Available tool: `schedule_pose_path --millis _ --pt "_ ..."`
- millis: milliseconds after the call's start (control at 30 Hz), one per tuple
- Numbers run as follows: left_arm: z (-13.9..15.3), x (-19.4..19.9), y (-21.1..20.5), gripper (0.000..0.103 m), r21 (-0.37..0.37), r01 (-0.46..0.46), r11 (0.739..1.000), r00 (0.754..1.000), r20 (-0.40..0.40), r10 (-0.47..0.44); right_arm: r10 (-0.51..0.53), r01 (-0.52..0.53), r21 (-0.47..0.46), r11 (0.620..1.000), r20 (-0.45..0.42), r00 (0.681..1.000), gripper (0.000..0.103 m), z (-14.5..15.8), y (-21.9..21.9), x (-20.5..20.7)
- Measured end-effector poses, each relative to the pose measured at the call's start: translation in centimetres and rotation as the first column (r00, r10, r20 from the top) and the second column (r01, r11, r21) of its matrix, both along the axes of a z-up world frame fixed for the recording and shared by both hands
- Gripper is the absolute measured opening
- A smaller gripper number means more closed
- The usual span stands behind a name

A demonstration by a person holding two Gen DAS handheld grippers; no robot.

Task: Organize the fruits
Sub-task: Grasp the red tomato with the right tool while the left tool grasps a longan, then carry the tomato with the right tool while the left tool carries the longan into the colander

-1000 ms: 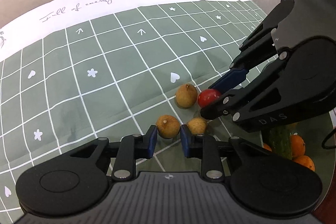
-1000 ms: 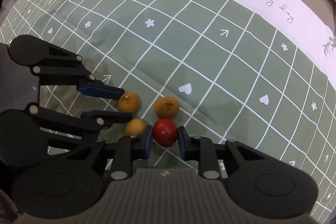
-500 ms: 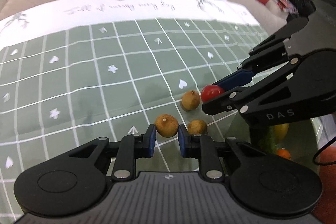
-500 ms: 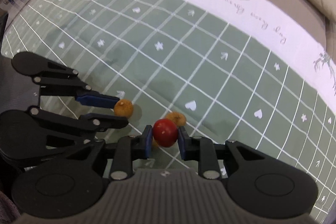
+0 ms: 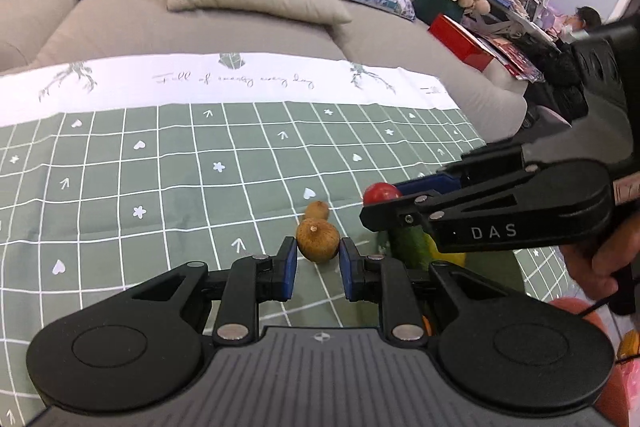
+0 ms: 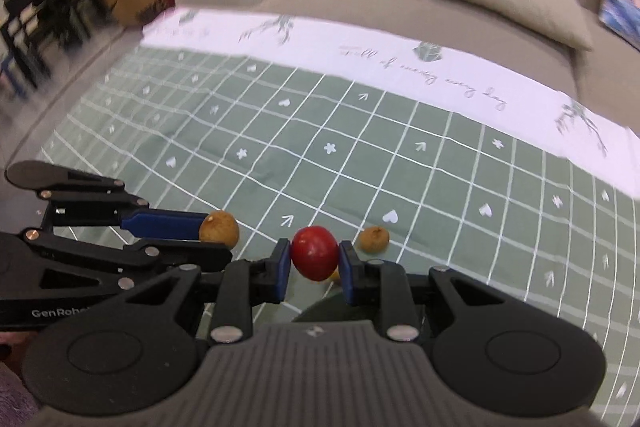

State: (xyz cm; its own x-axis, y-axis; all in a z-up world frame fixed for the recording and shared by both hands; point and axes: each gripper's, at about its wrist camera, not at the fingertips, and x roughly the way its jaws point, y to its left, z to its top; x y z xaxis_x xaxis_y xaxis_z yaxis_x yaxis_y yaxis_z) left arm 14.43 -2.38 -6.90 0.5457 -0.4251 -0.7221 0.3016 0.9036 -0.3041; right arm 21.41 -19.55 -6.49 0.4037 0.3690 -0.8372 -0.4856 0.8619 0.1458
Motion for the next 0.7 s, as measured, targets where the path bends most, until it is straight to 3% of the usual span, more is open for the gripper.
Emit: schedule_pose_path --millis 400,700 --pt "1.2 -4.7 -3.7 0.024 0.042 0.060 0.997 0.997 0.044 -0.062 -0.214 0.208 0.098 0.973 0.060 0.975 0.021 0.5 -5.1 -10.9" --pt "0.3 -7.2 -8.4 0.024 0.085 0.203 0.976 0.979 0.019 -0.205 -0.283 0.280 0.064 0.958 0.039 0.958 0.021 -0.4 -8.2 -14.9"
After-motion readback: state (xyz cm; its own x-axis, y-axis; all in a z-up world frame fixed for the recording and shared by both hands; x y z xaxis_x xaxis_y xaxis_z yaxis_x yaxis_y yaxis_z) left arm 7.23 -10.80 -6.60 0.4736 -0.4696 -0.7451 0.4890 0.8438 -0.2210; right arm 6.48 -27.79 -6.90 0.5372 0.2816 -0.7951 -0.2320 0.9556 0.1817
